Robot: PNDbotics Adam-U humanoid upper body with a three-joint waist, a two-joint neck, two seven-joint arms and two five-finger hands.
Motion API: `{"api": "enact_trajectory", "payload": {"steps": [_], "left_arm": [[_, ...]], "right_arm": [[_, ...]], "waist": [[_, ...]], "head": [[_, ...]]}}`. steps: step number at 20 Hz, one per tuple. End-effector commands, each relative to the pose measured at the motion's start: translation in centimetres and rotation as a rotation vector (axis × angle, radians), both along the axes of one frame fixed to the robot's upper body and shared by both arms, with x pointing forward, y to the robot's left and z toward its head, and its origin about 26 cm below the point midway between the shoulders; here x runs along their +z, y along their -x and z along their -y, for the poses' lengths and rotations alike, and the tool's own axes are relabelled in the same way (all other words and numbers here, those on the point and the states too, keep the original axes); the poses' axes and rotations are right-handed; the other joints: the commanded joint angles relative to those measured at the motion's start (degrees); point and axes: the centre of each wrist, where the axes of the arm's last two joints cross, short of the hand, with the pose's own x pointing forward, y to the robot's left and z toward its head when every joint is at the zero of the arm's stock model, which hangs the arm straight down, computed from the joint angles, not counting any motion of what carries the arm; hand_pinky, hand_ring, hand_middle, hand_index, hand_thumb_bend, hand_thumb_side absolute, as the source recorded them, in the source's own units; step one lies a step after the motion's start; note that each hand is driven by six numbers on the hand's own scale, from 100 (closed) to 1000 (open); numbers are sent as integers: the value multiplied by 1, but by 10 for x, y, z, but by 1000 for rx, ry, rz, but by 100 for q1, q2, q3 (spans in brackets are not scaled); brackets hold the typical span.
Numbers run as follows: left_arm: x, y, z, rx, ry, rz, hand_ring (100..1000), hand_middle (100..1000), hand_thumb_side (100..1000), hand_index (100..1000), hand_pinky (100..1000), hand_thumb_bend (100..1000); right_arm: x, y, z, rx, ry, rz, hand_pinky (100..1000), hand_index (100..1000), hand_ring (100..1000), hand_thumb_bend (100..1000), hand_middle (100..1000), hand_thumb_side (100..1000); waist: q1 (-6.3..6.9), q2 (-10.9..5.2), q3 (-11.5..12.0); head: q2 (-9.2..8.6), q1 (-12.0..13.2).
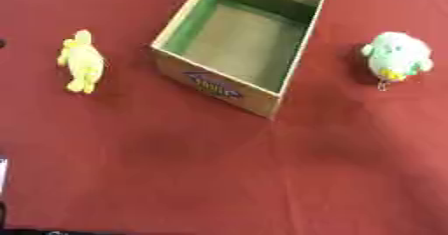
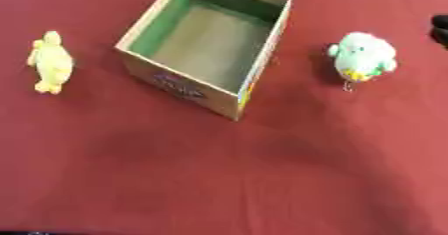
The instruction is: Pick up objects on the table and place them in the box.
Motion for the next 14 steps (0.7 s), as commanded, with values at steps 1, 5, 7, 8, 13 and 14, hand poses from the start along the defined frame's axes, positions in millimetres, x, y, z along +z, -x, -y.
{"api": "enact_trajectory", "payload": {"steps": [1, 5, 7, 8, 13, 14], "left_arm": [[8, 2, -1, 0, -23, 22, 662, 731, 652, 716, 546, 100], [9, 2, -1, -1, -24, 24, 662, 731, 651, 718, 546, 100], [9, 2, -1, -1, -24, 25, 662, 731, 651, 718, 546, 100], [9, 2, -1, -1, -25, 25, 662, 731, 651, 717, 546, 100], [9, 2, -1, 0, -26, 26, 662, 731, 651, 718, 546, 100], [9, 2, -1, 0, -27, 26, 662, 731, 651, 718, 546, 100]], "right_arm": [[8, 3, 3, -4, 18, 26, 949, 975, 875, 100, 553, 760], [8, 3, 3, -4, 20, 26, 950, 975, 875, 100, 553, 759], [9, 3, 3, -4, 23, 28, 949, 975, 876, 100, 553, 761], [9, 3, 3, -5, 24, 30, 948, 974, 876, 100, 553, 764], [14, 3, 5, -5, 41, 54, 944, 971, 876, 100, 555, 786], [15, 3, 6, -6, 46, 62, 943, 970, 878, 100, 557, 795]], "waist": [[-9, -112, -8], [-5, -101, -6], [-5, -99, -5], [-6, -100, -6], [-9, -99, 1], [-11, -97, 3]], "head": [[-58, 12], [-80, 5], [-90, -6], [-88, -10], [-27, -13], [-18, -13]]}}
